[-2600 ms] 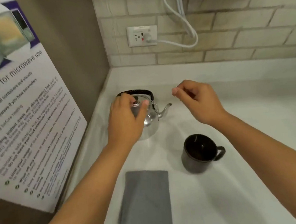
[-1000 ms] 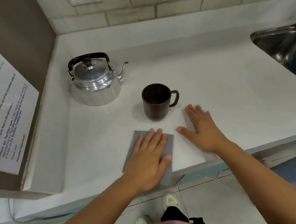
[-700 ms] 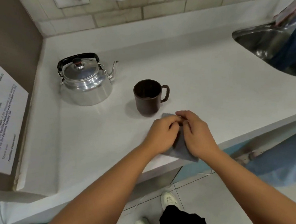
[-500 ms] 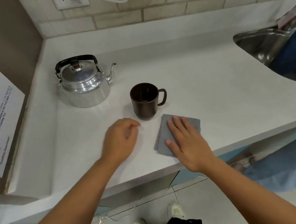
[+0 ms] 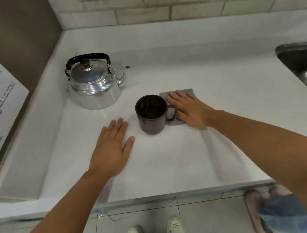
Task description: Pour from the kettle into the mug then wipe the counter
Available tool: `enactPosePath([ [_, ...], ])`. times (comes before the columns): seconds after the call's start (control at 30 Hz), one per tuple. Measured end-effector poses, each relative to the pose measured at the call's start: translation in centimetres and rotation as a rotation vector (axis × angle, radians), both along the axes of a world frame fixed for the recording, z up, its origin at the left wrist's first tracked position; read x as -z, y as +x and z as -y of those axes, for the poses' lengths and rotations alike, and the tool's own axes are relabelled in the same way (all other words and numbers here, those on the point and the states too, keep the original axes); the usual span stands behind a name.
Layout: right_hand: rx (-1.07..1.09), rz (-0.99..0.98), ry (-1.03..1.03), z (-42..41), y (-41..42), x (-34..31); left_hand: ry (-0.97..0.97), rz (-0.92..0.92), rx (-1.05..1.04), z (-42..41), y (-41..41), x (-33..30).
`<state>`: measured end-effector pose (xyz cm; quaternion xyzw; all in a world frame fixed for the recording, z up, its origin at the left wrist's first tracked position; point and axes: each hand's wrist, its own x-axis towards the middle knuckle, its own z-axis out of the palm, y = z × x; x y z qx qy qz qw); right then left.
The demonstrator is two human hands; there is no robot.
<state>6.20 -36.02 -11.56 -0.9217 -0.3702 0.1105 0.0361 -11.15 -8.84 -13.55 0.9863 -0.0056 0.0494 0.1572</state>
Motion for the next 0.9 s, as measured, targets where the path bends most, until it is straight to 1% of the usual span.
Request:
enactPosePath([
  [0.1, 0.235, 0.017, 0.051, 0.7, -0.1, 0.2, 0.006, -0.005, -0.004, 0.0, -0.1, -0.1],
  [0.13, 0.259, 0.021, 0.055, 0.7, -0.7, 0.3, 0.007, -0.002, -0.009, 0.0, -0.1, -0.2],
  [0.3, 0.035, -0.025, 0.065, 2.6, -6.2, 0.2, -0.006, -0.004, -0.008, 0.2, -0.3, -0.4],
  [0.43, -0.005, -0.034, 0.058, 4.8, -12.2, -0.1, 0.008, -0.013, -0.006, 0.2, -0.3, -0.5],
  [0.57, 0.023, -0.024, 0.054, 6.0, -17.0, 0.1, 0.013, -0.019, 0.0, 0.2, -0.4, -0.6],
  [0.73, 0.065, -0.059, 0.087, 5.7, -17.6, -0.4, 0.018, -0.019, 0.004, 0.3, -0.5, -1.0],
  [0.83, 0.065, -0.079, 0.13, 5.7, -17.0, -1.3, 0.012, -0.057, 0.015, 0.2, -0.4, -1.5],
  [0.9, 0.095, -0.08, 0.178, 5.6, -15.5, -3.2, 0.013, -0.12, 0.027, -0.2, 0.3, -2.7],
])
